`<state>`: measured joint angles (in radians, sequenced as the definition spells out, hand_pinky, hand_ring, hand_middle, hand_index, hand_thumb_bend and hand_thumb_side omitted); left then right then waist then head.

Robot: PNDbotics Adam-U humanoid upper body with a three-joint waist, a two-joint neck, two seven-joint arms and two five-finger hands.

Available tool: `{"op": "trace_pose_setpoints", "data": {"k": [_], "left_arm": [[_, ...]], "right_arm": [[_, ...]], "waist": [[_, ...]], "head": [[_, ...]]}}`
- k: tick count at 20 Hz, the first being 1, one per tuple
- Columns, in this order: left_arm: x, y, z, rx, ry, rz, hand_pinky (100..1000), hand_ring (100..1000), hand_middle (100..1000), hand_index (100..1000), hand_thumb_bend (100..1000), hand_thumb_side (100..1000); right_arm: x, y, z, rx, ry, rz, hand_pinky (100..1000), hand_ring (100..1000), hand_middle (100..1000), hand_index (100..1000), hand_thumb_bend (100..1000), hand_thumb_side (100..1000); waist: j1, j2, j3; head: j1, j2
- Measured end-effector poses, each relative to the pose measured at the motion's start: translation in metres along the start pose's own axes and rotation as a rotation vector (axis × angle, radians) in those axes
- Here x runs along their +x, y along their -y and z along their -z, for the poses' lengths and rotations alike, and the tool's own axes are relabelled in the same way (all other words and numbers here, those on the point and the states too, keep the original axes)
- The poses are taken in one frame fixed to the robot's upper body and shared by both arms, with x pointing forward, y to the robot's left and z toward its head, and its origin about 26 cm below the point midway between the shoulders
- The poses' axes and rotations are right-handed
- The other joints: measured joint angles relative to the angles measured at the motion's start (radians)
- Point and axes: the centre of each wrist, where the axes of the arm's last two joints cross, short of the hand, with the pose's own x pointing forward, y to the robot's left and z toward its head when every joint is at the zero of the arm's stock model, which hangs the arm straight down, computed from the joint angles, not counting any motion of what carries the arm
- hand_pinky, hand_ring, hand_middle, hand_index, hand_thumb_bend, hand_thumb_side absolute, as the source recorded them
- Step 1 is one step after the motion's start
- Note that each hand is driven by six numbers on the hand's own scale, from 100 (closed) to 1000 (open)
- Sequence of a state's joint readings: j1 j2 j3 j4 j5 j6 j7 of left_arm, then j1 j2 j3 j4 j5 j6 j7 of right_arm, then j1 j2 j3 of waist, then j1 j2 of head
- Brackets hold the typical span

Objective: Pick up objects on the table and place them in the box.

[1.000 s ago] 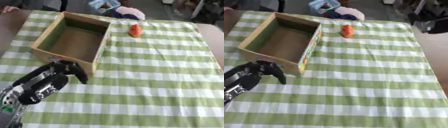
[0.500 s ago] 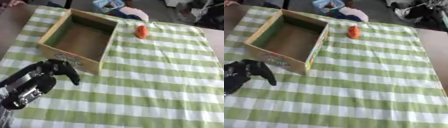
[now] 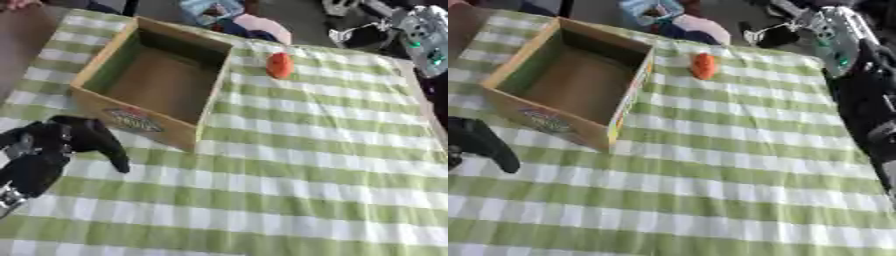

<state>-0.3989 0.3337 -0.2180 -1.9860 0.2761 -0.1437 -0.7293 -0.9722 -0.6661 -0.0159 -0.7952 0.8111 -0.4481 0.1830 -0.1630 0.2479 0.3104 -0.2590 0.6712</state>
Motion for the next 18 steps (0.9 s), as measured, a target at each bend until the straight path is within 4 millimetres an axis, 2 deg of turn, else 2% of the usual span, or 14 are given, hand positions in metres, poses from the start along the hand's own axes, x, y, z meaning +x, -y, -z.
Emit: {"op": "trace_pose_setpoints", "data": {"k": [6, 12, 18], "left_arm": [[0.0, 0.0, 0.002, -0.011, 0.009, -0.008, 643, 619, 615, 767, 100, 870], [0.0, 0.0, 0.003, -0.021, 0.011, -0.007, 643, 619, 615, 767, 100, 879], [0.0, 0.001, 0.006, -0.033, 0.025, -0.005, 643, 619, 615, 767, 101, 880]], "right_arm": [[-0.012, -0.026, -0.004, 0.015, -0.106, 0.031, 762, 804, 850, 906, 100, 600], [-0.009, -0.045, -0.001, 0.033, -0.134, 0.039, 758, 794, 839, 898, 100, 646], [-0.005, -0.054, 0.002, 0.03, -0.14, 0.049, 756, 787, 830, 889, 100, 722]], "waist": [[0.0, 0.005, 0.018], [0.0, 0.012, 0.033], [0.002, 0.021, 0.047]], "head": [[-0.026, -0.003], [-0.039, -0.004], [-0.046, -0.01]]}}
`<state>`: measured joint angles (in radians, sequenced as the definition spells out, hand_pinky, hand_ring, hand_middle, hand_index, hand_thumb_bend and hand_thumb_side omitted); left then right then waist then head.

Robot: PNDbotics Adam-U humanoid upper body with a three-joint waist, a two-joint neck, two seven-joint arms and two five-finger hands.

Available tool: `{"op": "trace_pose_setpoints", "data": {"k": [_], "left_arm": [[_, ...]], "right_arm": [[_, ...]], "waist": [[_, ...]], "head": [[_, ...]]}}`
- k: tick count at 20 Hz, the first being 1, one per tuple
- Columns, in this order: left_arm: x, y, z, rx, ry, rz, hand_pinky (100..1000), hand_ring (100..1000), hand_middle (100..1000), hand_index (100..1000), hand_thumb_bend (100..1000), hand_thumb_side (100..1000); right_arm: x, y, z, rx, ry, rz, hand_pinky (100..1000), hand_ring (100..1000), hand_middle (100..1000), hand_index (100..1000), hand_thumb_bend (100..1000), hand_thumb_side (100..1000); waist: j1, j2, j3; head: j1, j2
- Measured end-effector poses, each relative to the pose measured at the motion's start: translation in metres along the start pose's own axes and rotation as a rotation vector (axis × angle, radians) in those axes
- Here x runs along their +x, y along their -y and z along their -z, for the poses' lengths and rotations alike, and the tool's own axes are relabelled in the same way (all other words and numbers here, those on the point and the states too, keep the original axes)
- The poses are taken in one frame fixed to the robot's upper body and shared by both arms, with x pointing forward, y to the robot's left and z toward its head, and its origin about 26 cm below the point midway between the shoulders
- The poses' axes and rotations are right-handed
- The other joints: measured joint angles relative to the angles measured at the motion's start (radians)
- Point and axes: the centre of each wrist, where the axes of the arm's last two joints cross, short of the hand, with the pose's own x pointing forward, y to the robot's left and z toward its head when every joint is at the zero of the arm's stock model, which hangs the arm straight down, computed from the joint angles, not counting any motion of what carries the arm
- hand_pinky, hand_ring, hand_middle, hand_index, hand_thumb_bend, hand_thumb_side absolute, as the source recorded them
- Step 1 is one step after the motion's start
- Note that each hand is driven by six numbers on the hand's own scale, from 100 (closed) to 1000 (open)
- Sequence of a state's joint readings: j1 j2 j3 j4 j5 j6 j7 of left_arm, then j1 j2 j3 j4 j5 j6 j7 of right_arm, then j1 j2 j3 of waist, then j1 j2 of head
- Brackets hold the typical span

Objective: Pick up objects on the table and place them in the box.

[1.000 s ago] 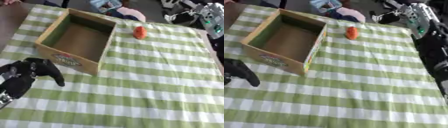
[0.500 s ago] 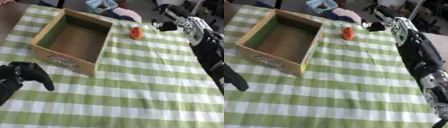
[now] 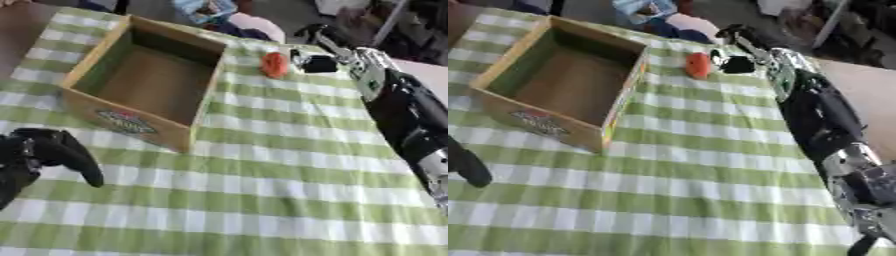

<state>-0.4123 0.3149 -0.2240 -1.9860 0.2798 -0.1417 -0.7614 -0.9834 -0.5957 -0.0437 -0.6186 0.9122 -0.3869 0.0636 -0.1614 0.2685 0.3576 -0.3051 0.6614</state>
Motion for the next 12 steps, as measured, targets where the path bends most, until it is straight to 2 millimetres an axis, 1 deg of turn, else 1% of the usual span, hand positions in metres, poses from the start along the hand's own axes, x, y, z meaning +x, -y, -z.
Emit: {"op": "trace_pose_setpoints", "data": {"k": [2, 5, 6, 12], "left_arm": [[0.0, 0.0, 0.001, 0.0, 0.006, -0.002, 643, 620, 615, 767, 101, 883], [0.0, 0.001, 0.001, -0.003, 0.007, -0.001, 644, 620, 615, 767, 101, 884], [0.0, 0.001, 0.001, -0.004, 0.008, 0.0, 644, 620, 615, 767, 101, 886], [-0.001, 0.001, 0.002, -0.005, 0.011, 0.004, 645, 620, 615, 768, 103, 893]], "right_arm": [[0.001, -0.003, 0.001, 0.003, -0.002, 0.006, 756, 787, 829, 887, 100, 756], [0.003, -0.01, 0.002, 0.016, -0.004, 0.018, 757, 788, 832, 891, 100, 771], [0.004, -0.011, 0.002, 0.019, -0.005, 0.02, 757, 789, 834, 898, 100, 792], [0.006, -0.016, 0.003, 0.024, -0.032, -0.01, 748, 786, 825, 913, 100, 793]], "waist": [[0.001, 0.003, 0.002], [0.006, 0.005, 0.007], [0.006, 0.007, 0.007], [0.01, 0.013, 0.012]], "head": [[-0.001, -0.004], [-0.003, -0.006], [-0.004, -0.008], [-0.013, -0.013]]}}
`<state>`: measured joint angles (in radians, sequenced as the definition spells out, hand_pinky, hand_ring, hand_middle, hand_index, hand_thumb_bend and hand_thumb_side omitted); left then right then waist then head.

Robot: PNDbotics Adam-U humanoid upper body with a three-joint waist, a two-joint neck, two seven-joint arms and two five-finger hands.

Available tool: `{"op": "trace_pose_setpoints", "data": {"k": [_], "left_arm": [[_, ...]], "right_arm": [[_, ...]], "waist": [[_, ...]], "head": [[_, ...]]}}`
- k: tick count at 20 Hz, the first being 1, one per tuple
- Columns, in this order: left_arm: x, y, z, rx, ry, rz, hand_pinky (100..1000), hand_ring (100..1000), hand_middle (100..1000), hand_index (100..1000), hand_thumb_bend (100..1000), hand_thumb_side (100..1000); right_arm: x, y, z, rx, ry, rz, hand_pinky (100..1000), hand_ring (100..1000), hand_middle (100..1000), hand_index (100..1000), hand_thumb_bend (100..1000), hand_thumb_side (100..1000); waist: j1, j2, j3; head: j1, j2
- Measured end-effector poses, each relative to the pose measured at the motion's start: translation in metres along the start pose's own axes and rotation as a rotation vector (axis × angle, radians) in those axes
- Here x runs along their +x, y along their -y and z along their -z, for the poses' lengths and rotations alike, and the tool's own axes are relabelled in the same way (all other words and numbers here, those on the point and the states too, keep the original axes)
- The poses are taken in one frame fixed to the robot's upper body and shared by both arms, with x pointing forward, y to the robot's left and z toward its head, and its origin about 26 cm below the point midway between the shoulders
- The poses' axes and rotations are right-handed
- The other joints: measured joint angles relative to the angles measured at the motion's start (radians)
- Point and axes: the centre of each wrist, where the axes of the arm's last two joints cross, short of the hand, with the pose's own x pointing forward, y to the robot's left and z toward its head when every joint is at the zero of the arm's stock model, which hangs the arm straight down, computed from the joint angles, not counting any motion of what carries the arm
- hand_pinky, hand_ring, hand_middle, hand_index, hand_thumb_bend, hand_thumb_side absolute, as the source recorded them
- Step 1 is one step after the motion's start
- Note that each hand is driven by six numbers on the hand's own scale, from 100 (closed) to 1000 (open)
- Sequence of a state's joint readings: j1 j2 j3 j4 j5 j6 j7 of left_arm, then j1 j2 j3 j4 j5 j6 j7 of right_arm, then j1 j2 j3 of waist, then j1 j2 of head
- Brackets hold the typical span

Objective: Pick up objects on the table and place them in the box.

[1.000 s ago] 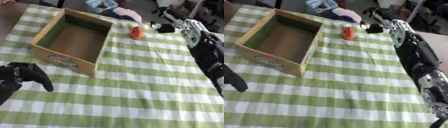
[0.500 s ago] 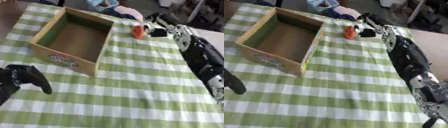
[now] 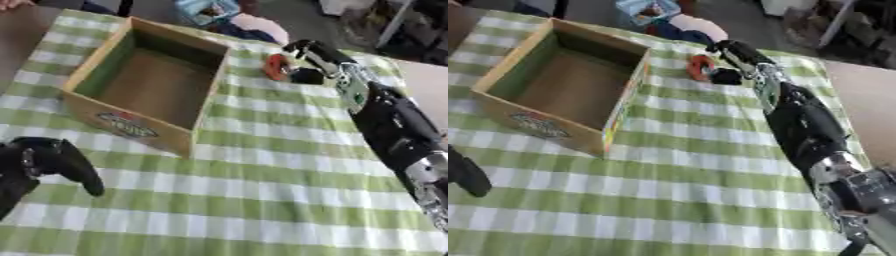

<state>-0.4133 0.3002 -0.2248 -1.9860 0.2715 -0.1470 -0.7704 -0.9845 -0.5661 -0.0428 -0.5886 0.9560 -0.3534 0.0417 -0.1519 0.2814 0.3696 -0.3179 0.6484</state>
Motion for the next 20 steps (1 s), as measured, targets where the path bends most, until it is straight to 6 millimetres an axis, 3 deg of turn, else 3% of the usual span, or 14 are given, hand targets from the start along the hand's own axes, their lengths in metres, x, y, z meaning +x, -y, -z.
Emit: {"op": "trace_pose_setpoints", "data": {"k": [5, 7, 9, 11, 12, 14, 16, 20], "left_arm": [[0.0, 0.0, 0.0, -0.003, -0.001, 0.005, 646, 620, 610, 768, 104, 897], [0.0, 0.0, 0.0, -0.005, -0.003, 0.007, 646, 621, 609, 768, 104, 899], [0.0, 0.001, 0.001, -0.009, -0.002, 0.007, 646, 620, 609, 768, 105, 900], [0.0, 0.001, 0.001, -0.011, -0.002, 0.008, 647, 621, 609, 768, 106, 902], [0.0, 0.001, 0.001, -0.012, -0.002, 0.008, 647, 621, 609, 768, 106, 902], [0.0, 0.001, 0.001, -0.014, -0.003, 0.009, 648, 621, 608, 767, 107, 901], [0.0, 0.001, 0.001, -0.014, -0.004, 0.009, 648, 620, 608, 766, 107, 900], [0.0, 0.001, 0.001, -0.016, -0.006, 0.009, 649, 620, 608, 765, 107, 902]], "right_arm": [[0.002, -0.003, 0.001, -0.014, -0.033, -0.048, 740, 778, 809, 881, 100, 675], [0.003, -0.004, 0.001, -0.021, -0.044, -0.068, 737, 774, 801, 844, 100, 575], [0.003, -0.004, 0.001, -0.027, -0.05, -0.082, 733, 767, 791, 778, 100, 435], [0.005, -0.005, 0.002, -0.034, -0.051, -0.093, 727, 755, 772, 642, 100, 254], [0.005, -0.006, 0.002, -0.037, -0.05, -0.099, 724, 750, 763, 582, 100, 218], [0.006, -0.006, 0.003, -0.048, -0.047, -0.107, 715, 726, 720, 401, 100, 203], [0.007, -0.007, 0.003, -0.069, -0.037, -0.109, 711, 712, 680, 297, 100, 180], [0.013, 0.001, 0.005, -0.149, 0.023, -0.107, 711, 700, 651, 256, 100, 124]], "waist": [[0.002, 0.003, 0.001], [0.003, 0.005, 0.002], [0.003, 0.006, 0.005], [0.003, 0.006, 0.006], [0.003, 0.006, 0.006], [0.003, 0.008, 0.006], [0.002, 0.008, 0.004], [0.002, 0.008, -0.008]], "head": [[-0.006, -0.008], [-0.01, -0.009], [-0.012, -0.009], [-0.013, -0.011], [-0.014, -0.013], [-0.015, -0.016], [-0.015, -0.016], [-0.012, -0.016]]}}
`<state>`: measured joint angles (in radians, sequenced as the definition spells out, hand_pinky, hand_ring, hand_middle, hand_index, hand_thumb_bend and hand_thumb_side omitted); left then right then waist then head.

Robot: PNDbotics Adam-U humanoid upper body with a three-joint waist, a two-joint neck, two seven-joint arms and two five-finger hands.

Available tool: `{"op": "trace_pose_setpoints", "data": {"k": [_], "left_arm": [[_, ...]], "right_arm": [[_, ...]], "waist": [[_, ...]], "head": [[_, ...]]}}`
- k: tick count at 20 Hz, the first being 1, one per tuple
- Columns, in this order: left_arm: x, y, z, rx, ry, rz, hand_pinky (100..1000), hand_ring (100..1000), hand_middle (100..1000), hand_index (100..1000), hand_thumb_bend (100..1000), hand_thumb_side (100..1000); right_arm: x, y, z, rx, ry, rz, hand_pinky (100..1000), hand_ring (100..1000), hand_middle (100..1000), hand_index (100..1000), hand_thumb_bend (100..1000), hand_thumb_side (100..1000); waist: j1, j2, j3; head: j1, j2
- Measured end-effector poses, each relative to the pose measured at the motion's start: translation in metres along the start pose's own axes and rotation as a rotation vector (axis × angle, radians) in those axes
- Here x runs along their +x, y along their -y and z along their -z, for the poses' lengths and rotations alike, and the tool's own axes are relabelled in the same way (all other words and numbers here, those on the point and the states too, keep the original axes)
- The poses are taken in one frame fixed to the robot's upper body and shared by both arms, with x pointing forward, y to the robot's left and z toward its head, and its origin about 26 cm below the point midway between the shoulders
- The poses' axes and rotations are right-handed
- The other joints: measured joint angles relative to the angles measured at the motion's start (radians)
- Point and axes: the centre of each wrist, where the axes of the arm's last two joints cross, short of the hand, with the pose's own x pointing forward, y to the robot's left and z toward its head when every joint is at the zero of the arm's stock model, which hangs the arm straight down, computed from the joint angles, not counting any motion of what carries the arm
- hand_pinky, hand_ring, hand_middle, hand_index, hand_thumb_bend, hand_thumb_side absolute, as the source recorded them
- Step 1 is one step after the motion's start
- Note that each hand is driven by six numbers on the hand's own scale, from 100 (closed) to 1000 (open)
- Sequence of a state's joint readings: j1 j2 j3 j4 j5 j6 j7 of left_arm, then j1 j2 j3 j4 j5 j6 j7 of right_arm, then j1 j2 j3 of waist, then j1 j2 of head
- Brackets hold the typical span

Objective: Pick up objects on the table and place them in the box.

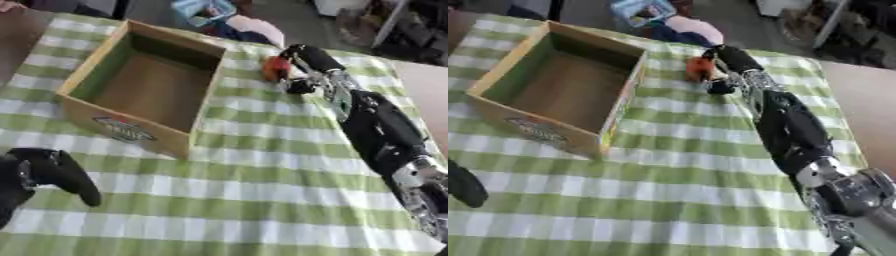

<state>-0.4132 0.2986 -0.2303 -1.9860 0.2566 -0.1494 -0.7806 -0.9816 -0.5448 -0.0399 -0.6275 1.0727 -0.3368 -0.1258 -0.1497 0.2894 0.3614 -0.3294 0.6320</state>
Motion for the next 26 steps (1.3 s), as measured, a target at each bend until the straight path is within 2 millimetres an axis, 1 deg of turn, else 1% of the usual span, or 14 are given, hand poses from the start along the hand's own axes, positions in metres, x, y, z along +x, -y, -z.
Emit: {"op": "trace_pose_setpoints", "data": {"k": [3, 4, 5, 7, 10, 15, 17, 19, 20, 21, 22, 26], "left_arm": [[0.0, 0.0, 0.0, -0.002, -0.004, -0.002, 649, 620, 607, 765, 108, 906], [-0.001, 0.001, -0.001, -0.002, -0.007, -0.004, 649, 620, 607, 765, 109, 910], [-0.001, 0.002, -0.002, -0.001, -0.011, -0.007, 649, 620, 607, 765, 110, 915], [-0.002, 0.003, -0.004, 0.0, -0.021, -0.012, 649, 619, 606, 764, 110, 915], [-0.004, 0.006, -0.007, 0.003, -0.031, -0.02, 650, 618, 604, 764, 109, 914], [-0.006, 0.01, -0.011, 0.006, -0.055, -0.026, 651, 616, 602, 763, 111, 938], [-0.007, 0.012, -0.013, 0.001, -0.065, -0.023, 636, 594, 578, 755, 111, 943], [-0.008, 0.014, -0.016, -0.005, -0.074, -0.023, 622, 582, 564, 748, 116, 952], [-0.009, 0.016, -0.017, -0.005, -0.08, -0.024, 595, 555, 536, 746, 116, 953], [-0.01, 0.017, -0.019, -0.005, -0.086, -0.025, 579, 539, 518, 717, 121, 965], [-0.01, 0.018, -0.02, -0.005, -0.091, -0.025, 573, 533, 512, 711, 121, 967], [-0.012, 0.02, -0.023, -0.012, -0.094, -0.023, 484, 446, 411, 613, 127, 981]], "right_arm": [[0.01, 0.017, 0.008, -0.073, 0.079, 0.013, 711, 698, 647, 254, 100, 100], [0.014, 0.026, 0.012, -0.1, 0.108, 0.018, 711, 697, 646, 254, 100, 170], [0.018, 0.035, 0.016, -0.124, 0.138, 0.023, 712, 697, 646, 255, 100, 100], [0.027, 0.052, 0.022, -0.161, 0.197, 0.031, 712, 697, 647, 256, 100, 100], [0.042, 0.076, 0.03, -0.198, 0.281, 0.035, 713, 695, 644, 257, 100, 100], [0.07, 0.104, 0.04, -0.215, 0.418, 0.042, 714, 694, 643, 265, 100, 100], [0.083, 0.109, 0.043, -0.207, 0.473, 0.052, 716, 693, 643, 266, 100, 100], [0.098, 0.107, 0.046, -0.178, 0.53, 0.06, 717, 694, 642, 268, 100, 103], [0.105, 0.105, 0.047, -0.156, 0.556, 0.062, 718, 694, 634, 268, 132, 128], [0.112, 0.101, 0.049, -0.133, 0.58, 0.063, 718, 694, 640, 270, 100, 132], [0.119, 0.098, 0.05, -0.108, 0.605, 0.061, 718, 694, 639, 270, 100, 136], [0.142, 0.085, 0.054, -0.005, 0.694, 0.041, 721, 698, 634, 276, 100, 170]], "waist": [[0.0, -0.001, -0.011], [0.0, -0.003, -0.012], [0.0, -0.007, -0.014], [0.0, -0.017, -0.018], [0.001, -0.026, -0.02], [0.003, -0.039, -0.017], [0.004, -0.04, -0.016], [0.007, -0.04, -0.008], [0.008, -0.041, -0.003], [0.009, -0.042, 0.002], [0.009, -0.042, 0.007], [0.009, -0.043, 0.017]], "head": [[0.002, 0.0], [0.003, 0.0], [0.004, 0.0], [0.006, 0.001], [0.007, 0.002], [0.007, 0.009], [0.007, 0.009], [0.003, 0.009], [0.0, 0.009], [-0.003, 0.009], [-0.007, 0.009], [-0.021, 0.009]]}}
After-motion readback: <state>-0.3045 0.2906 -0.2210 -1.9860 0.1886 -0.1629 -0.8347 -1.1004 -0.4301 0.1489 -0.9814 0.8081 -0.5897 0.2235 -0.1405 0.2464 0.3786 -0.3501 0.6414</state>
